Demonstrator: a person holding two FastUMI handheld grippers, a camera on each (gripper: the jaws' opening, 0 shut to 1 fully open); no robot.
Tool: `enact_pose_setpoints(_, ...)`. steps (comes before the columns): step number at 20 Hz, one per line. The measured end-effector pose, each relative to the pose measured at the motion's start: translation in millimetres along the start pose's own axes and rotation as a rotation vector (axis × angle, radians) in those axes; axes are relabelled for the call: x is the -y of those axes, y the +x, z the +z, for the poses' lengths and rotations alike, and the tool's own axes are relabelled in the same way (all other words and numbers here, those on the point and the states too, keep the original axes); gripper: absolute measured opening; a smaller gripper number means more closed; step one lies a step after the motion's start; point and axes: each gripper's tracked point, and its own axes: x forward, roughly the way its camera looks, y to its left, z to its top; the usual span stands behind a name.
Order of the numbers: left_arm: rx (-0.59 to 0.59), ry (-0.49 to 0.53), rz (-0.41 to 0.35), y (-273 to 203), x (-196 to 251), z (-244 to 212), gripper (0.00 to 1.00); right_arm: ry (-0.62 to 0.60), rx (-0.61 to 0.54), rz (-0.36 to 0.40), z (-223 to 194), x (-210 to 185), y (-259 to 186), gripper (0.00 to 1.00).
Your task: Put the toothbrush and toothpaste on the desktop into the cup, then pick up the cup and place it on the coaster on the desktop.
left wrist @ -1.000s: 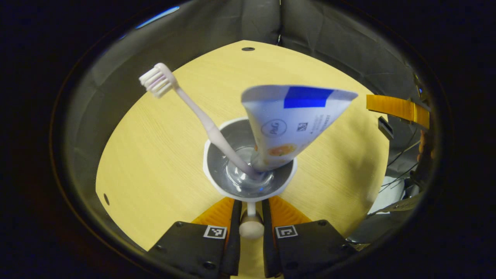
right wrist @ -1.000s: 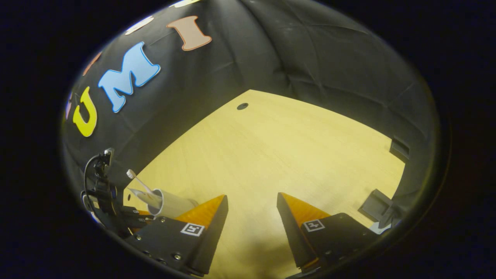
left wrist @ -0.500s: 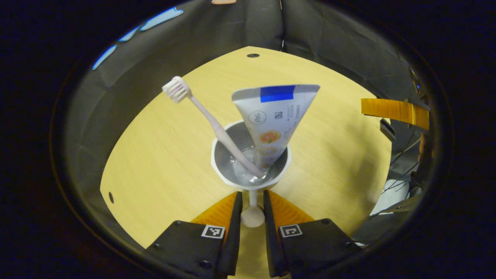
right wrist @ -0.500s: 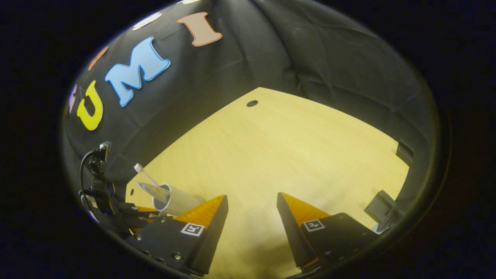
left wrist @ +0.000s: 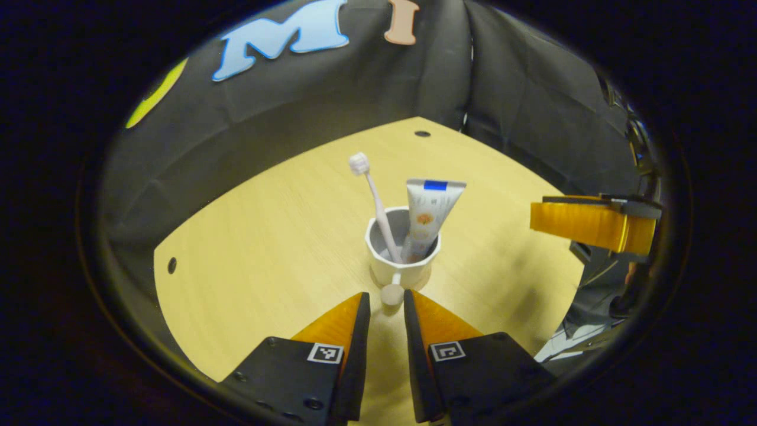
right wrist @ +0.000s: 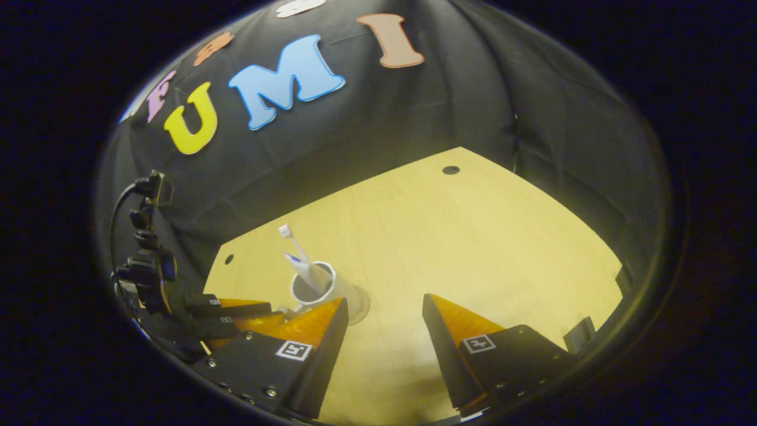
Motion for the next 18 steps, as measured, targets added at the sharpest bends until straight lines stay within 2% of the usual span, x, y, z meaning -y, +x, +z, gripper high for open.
enact_pose_setpoints(6, 0.289, -0.115, 0.196, -77, -32, 48, 0.39, -0.162, 0.113, 0.1, 46, -62, -36, 0.77)
enact_pose_setpoints(9, 0.425, -0.146, 0.292, -120, -44, 75, 0.39, -0.221, 0.21, 0.131, 76, -88, -58, 0.77)
enact_pose_setpoints(12, 0.567, -0.158, 0.366, -182, -64, 90, 0.39, -0.289, 0.325, 0.144, 104, -108, -81, 0.77)
enact_pose_setpoints(16, 0.732, -0.165, 0.468, -237, -66, 113, 0.39, -0.303, 0.474, 0.146, 137, -125, -107, 0.77)
enact_pose_setpoints(18, 0.775, -0.166, 0.506, -248, -66, 114, 0.39, -0.302, 0.517, 0.156, 147, -129, -118, 0.76)
